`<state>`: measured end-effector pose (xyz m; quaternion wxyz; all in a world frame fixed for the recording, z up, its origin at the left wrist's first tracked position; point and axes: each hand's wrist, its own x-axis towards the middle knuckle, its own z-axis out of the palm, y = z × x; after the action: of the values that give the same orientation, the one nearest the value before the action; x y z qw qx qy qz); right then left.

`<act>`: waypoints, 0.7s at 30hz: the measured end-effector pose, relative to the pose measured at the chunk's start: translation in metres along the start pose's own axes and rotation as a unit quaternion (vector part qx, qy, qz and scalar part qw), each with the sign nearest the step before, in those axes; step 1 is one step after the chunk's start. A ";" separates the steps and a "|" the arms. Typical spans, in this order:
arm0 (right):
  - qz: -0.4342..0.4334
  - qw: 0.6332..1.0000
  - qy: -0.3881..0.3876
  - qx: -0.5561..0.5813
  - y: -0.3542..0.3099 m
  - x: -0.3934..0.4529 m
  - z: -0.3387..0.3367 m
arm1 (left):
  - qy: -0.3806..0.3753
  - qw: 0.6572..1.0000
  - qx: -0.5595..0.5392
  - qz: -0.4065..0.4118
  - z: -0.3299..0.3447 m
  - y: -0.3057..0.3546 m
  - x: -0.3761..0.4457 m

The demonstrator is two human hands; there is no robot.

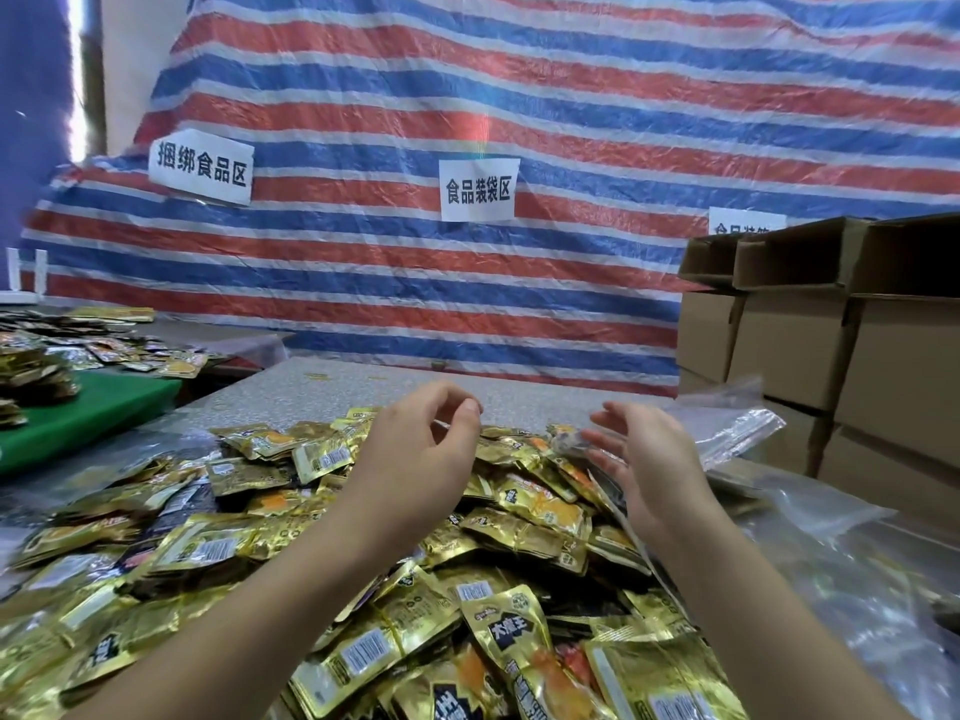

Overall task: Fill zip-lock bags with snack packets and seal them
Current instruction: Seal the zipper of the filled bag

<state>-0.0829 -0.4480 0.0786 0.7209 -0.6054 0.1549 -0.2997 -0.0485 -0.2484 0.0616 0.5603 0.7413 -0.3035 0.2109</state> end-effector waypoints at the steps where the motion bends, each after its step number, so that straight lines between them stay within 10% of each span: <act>1: -0.008 1.000 -0.006 -0.011 -0.001 -0.002 0.002 | -0.002 1.000 0.003 0.001 0.000 -0.001 0.000; 11: -0.066 0.988 -0.093 -0.108 -0.001 -0.016 0.013 | -0.010 0.999 0.030 0.005 0.001 -0.004 0.000; 21: -0.102 0.965 -0.154 -0.189 -0.004 -0.034 0.020 | -0.042 0.953 0.299 0.019 -0.014 -0.032 0.014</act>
<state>-0.0983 -0.4113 0.0823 0.5742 -0.7820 0.0334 -0.2402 -0.0160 -0.2323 0.0520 0.2962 0.8770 -0.2636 0.2715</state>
